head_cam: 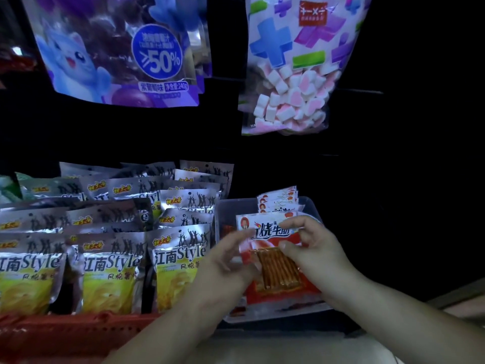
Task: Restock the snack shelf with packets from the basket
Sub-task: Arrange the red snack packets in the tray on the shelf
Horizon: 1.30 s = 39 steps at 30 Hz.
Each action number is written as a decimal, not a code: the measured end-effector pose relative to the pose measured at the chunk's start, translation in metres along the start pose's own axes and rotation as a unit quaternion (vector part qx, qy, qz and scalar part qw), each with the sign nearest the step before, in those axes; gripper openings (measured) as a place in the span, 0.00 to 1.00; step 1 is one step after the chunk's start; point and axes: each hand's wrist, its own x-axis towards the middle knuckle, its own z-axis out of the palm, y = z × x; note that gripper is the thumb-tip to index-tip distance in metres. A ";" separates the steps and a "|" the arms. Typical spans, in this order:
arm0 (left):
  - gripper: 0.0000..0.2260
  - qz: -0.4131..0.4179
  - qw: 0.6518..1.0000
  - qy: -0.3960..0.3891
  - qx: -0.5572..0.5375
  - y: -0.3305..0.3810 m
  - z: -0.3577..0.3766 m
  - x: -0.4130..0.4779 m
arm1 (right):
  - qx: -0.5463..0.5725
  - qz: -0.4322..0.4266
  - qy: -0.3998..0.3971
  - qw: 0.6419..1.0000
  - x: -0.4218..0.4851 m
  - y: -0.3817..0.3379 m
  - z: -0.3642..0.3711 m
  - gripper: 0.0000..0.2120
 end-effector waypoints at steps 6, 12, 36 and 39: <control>0.27 -0.066 0.995 -0.040 -0.065 -0.005 0.004 0.001 | 0.036 0.057 -0.019 0.998 0.002 0.006 -0.005 0.20; 0.42 -0.040 0.998 -0.057 0.005 0.033 0.000 -0.026 | -0.018 0.056 -0.229 0.972 0.001 -0.016 -0.026 0.40; 0.22 0.047 0.986 0.041 0.153 0.113 0.117 -0.085 | -0.032 -0.073 -0.042 0.996 -0.097 -0.079 -0.102 0.35; 0.24 0.064 0.972 0.015 0.225 0.120 0.125 -0.083 | -0.150 -0.081 0.062 0.983 -0.105 -0.073 -0.106 0.31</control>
